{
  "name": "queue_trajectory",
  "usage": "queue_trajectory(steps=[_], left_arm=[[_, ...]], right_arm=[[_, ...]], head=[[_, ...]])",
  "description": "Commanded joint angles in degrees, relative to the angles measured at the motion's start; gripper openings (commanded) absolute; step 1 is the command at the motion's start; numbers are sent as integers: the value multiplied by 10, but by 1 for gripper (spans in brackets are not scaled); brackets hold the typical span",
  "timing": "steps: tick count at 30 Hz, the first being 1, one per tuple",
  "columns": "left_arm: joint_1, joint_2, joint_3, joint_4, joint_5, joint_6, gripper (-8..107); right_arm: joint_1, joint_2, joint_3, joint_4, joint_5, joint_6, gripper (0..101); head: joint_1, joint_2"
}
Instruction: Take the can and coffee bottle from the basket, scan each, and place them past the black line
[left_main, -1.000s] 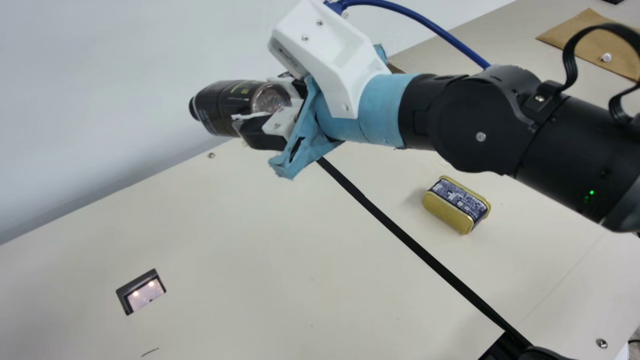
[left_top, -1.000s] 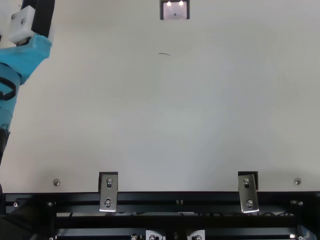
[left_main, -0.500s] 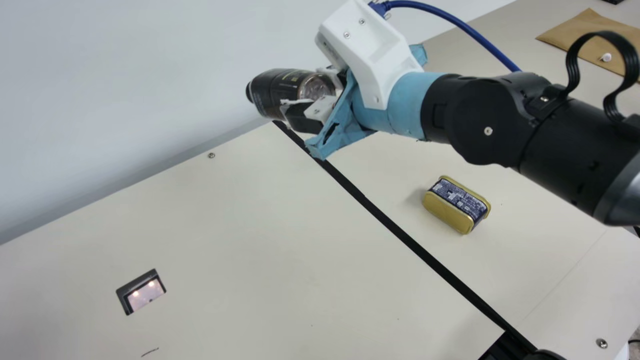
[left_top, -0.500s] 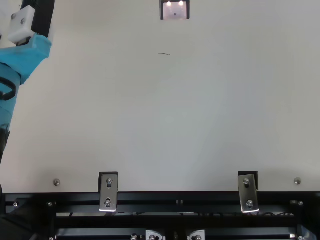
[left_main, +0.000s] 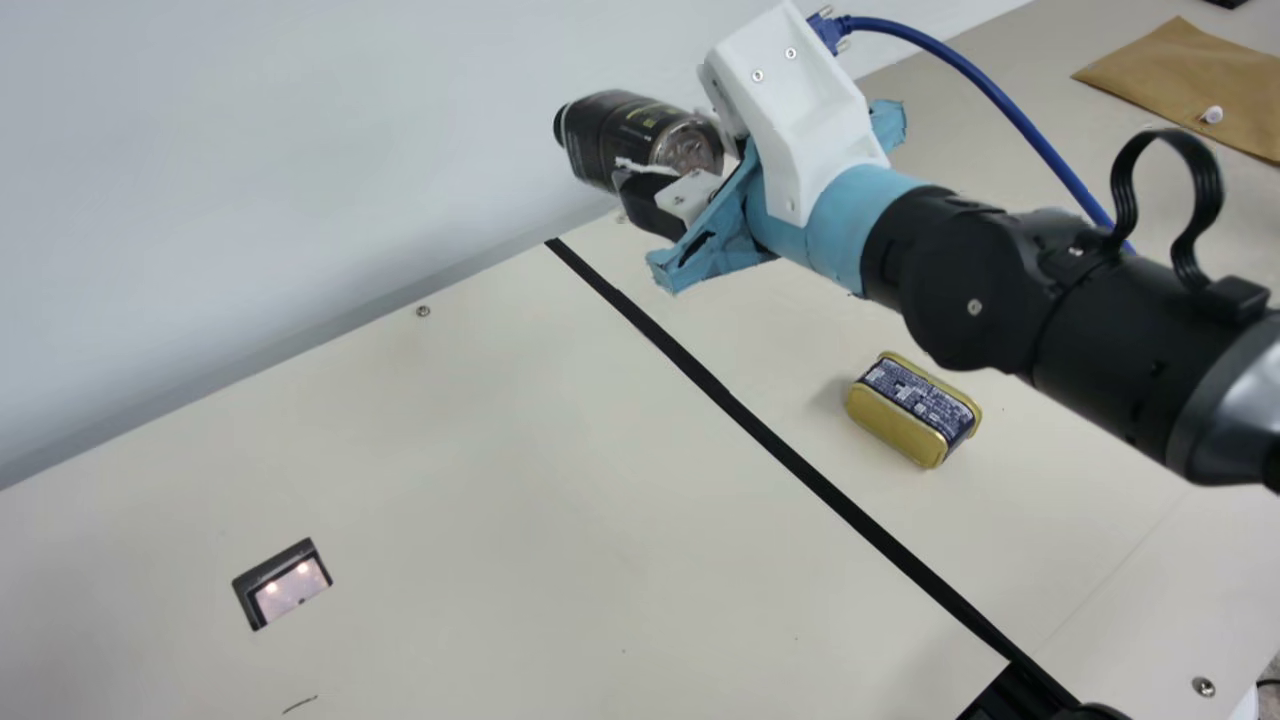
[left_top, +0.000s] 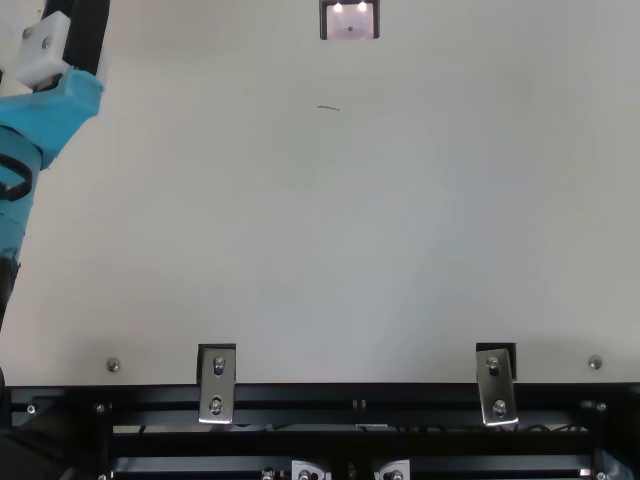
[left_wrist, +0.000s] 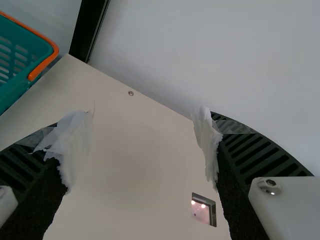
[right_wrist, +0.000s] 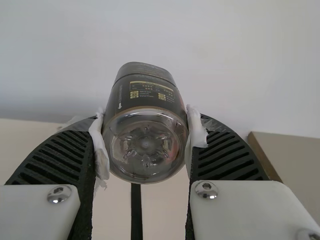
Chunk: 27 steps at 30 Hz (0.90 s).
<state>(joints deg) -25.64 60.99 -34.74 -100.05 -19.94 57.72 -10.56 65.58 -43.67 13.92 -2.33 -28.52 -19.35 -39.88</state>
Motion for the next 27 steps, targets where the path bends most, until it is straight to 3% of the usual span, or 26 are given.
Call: queue_trajectory(steps=[1, 7, 12, 19, 27], left_arm=[[0, 0, 0, 0, 0, 0, 90], [0, 0, 0, 0, 0, 0, 90], [0, 0, 0, 0, 0, 0, 90], [0, 0, 0, 0, 0, 0, 90], [0, 0, 0, 0, 0, 0, 90]], right_arm=[[-2, 2, 20, -17, -72, 16, 0], [-24, 16, 73, -76, -185, 75, 0], [-52, 43, 108, -126, -255, 120, 0], [-80, 102, 129, -156, -320, 157, 0], [-75, 184, 122, -122, -369, 151, 0]], head=[[-22, -13], [-22, -13], [-22, -13], [-22, -13], [-22, -13]])
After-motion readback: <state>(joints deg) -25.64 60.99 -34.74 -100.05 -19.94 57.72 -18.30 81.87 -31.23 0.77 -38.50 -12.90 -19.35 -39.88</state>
